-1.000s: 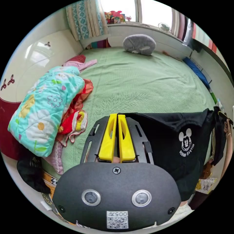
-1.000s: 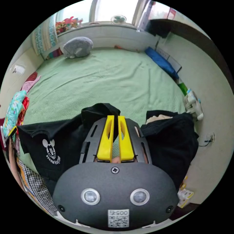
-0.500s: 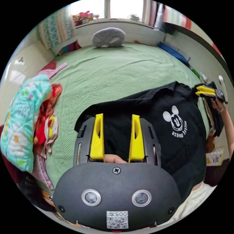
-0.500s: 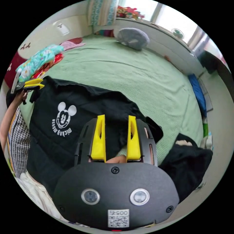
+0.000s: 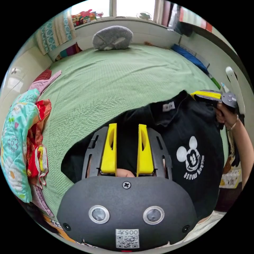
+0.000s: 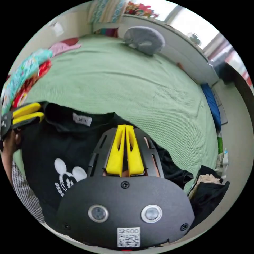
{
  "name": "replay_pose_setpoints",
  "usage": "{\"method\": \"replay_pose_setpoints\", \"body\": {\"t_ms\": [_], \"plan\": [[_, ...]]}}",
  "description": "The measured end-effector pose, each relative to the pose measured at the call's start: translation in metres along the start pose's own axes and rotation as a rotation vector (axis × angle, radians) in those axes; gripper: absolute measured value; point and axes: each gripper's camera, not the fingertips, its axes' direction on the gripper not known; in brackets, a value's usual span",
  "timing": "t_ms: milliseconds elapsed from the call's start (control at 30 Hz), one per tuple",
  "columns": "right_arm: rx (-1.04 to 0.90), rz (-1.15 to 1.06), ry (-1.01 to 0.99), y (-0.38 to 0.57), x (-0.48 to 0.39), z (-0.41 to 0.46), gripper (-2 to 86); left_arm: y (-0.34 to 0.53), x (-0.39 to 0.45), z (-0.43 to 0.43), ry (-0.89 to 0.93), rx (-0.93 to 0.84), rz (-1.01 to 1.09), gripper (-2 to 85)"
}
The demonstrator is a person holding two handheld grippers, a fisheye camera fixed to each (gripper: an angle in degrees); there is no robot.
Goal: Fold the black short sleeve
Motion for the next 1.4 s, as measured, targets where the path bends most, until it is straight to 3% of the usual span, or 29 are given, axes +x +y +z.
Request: {"method": "replay_pose_setpoints", "body": {"t_ms": [167,300,433,633,833,1100,1267,1400], "plan": [[0.011,0.067,-0.245,0.015,0.026,-0.006,-1.2,0.016,-0.043,-0.020,0.090,0.086,-0.084,12.4],[-0.013,-0.047,-0.248,0.061,0.021,-0.005,-1.2,0.068,-0.071,-0.033,0.123,0.092,-0.084,12.8],[-0.045,-0.135,-0.156,0.114,0.031,-0.009,-1.3,0.132,-0.114,-0.048,-0.006,0.022,-0.115,13.8],[-0.130,-0.008,-0.182,0.154,0.078,-0.008,-1.3,0.188,-0.155,-0.060,0.061,-0.016,-0.234,14.3],[-0.152,0.038,-0.215,0.179,0.081,-0.004,-1.2,0.189,-0.149,-0.035,0.106,-0.040,-0.282,14.4],[-0.181,-0.039,-0.150,0.192,0.049,0.012,-1.2,0.180,-0.104,-0.026,-0.108,-0.050,-0.231,14.9],[-0.156,-0.069,-0.088,0.202,0.041,0.014,-1.1,0.181,-0.085,-0.035,-0.163,-0.043,-0.198,4.3],[-0.154,-0.060,-0.105,0.207,0.045,0.015,-1.0,0.180,-0.082,-0.070,-0.269,0.025,-0.166,2.4]]}}
